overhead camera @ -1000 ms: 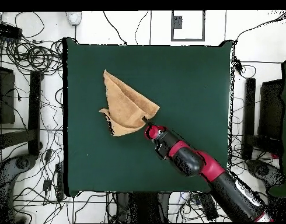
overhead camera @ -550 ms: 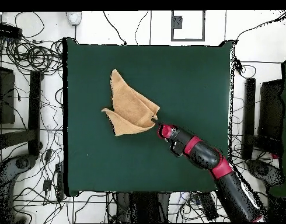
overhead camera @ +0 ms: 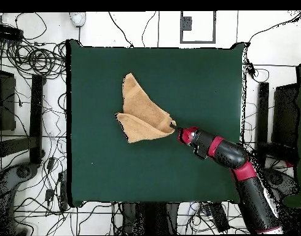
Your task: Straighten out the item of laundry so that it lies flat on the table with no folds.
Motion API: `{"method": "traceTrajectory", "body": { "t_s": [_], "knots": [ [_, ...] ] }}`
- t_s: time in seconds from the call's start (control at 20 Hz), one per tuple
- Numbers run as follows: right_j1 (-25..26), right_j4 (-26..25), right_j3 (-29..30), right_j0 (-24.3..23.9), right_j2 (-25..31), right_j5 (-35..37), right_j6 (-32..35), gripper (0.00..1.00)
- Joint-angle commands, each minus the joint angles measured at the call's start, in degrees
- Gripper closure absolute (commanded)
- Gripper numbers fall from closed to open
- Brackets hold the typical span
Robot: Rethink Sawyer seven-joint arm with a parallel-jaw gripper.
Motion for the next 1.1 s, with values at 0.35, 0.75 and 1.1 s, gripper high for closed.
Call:
{"method": "traceTrajectory", "body": {
  "t_s": [0.35,0.75,1.1],
  "knots": [
    [-4.2,0.3,-21.5,5.1,-0.3,16.6,-32.5,1.00],
    [-5.1,1.5,-30.3,7.6,-0.8,24.1,-41.3,1.00],
    [-5.1,2.7,-40.5,10.8,-1.1,31.7,-48.7,1.00]
  ]
}}
